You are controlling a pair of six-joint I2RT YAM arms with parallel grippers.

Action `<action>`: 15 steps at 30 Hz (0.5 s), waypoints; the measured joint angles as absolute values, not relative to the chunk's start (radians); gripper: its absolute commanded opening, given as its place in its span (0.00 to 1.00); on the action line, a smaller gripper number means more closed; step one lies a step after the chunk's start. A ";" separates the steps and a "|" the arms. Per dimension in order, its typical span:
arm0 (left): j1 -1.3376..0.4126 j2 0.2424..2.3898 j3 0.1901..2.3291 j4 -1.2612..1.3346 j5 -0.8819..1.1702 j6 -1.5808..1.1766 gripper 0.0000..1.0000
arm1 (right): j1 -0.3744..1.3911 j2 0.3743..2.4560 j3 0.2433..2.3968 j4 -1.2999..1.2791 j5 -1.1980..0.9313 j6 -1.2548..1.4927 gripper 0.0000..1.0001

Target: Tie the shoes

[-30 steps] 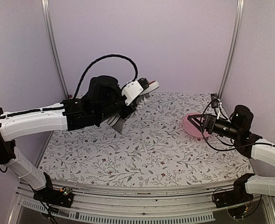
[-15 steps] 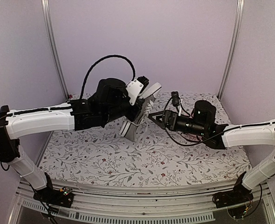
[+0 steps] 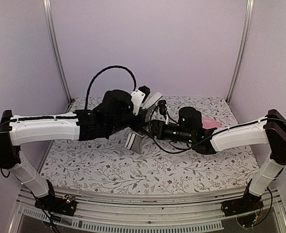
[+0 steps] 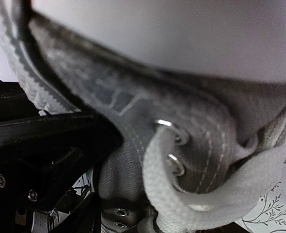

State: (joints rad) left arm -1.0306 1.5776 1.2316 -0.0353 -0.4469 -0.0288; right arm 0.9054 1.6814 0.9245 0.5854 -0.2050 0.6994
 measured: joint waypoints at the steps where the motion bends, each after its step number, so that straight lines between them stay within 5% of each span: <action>1: -1.029 1.577 1.228 -0.035 -0.450 -0.032 0.00 | 0.908 1.681 0.924 0.582 -0.197 0.699 0.62; 7: -0.994 1.532 1.178 -0.018 -0.426 -0.067 0.00 | 0.913 1.686 0.875 0.571 -0.176 0.701 0.60; 15: -0.952 1.465 1.162 0.024 -0.399 -0.110 0.00 | 0.912 1.734 0.848 0.516 -0.166 0.711 0.44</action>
